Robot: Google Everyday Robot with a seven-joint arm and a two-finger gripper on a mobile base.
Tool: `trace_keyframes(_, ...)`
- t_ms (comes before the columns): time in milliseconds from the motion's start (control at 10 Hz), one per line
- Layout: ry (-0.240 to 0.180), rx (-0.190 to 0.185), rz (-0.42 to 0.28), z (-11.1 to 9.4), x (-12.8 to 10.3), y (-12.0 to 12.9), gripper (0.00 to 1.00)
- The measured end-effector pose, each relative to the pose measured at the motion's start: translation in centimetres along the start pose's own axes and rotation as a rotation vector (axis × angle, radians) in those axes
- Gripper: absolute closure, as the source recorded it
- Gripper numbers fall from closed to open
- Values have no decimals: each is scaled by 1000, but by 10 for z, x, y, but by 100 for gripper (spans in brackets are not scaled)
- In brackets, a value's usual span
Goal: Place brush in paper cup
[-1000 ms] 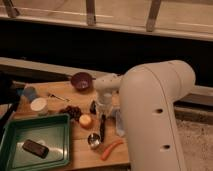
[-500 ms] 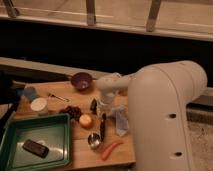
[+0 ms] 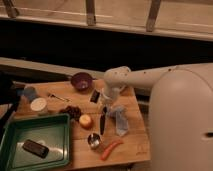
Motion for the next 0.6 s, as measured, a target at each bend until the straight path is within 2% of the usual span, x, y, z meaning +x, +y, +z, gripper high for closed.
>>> trace_keyframes(200,-54,-33,-46,-28,-23,17,100)
trace_keyframes(300,-78,-49,-85,-39,-39,34,100)
trace_keyframes(400,-87,-57,-113,-41,-47,46,100)
trace_keyframes(600,-101,-93,-208,-41,-70,88,100)
